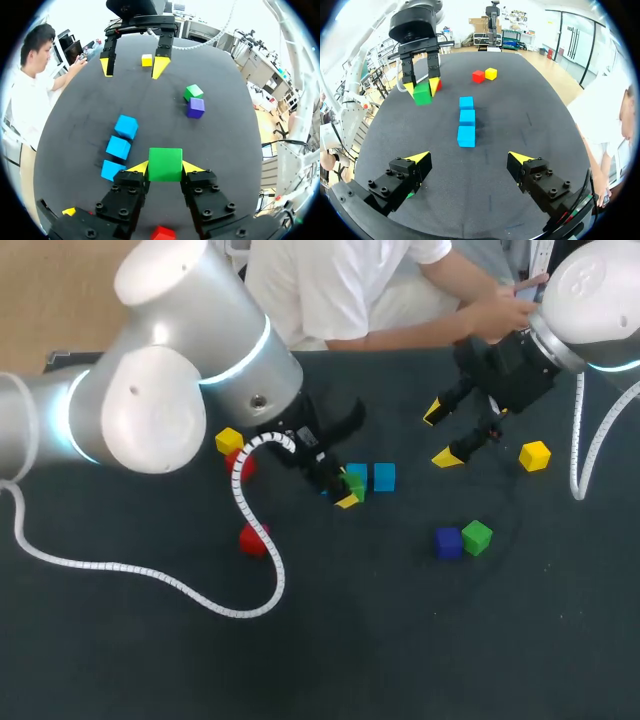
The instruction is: Place the blue cubes, place green cubes on the blue cubes, place the yellow cubes on the green cubes, then place the red cubes on the yellow cubes, and place purple cube on the red cubes.
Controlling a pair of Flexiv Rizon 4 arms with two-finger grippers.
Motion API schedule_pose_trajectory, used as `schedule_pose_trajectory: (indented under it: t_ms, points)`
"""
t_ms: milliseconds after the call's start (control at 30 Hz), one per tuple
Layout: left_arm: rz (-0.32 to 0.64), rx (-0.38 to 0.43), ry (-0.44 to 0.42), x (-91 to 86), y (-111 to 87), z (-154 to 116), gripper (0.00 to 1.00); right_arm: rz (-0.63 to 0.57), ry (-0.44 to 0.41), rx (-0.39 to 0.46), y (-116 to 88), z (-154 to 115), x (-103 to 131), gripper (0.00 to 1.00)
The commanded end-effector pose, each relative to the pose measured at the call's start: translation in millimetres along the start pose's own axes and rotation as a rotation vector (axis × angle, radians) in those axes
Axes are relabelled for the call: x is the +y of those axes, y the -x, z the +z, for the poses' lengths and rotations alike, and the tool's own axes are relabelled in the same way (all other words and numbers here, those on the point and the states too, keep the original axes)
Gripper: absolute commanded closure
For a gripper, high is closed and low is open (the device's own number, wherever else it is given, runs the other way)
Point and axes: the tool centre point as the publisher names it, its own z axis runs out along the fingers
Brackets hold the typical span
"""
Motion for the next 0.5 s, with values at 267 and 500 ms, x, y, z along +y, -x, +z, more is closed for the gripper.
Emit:
schedule_pose_trajectory:
  t_ms: [267,500]
  points:
    - [0.014,-0.003,0.005,20.2,3.2,4.2,1.00,-0.001,-0.002,-0.001,-0.2,-0.3,0.8,0.00]
    - [0.077,-0.010,-0.014,30.9,8.4,1.0,1.00,-0.001,-0.002,-0.001,-0.2,-0.3,0.8,0.00]
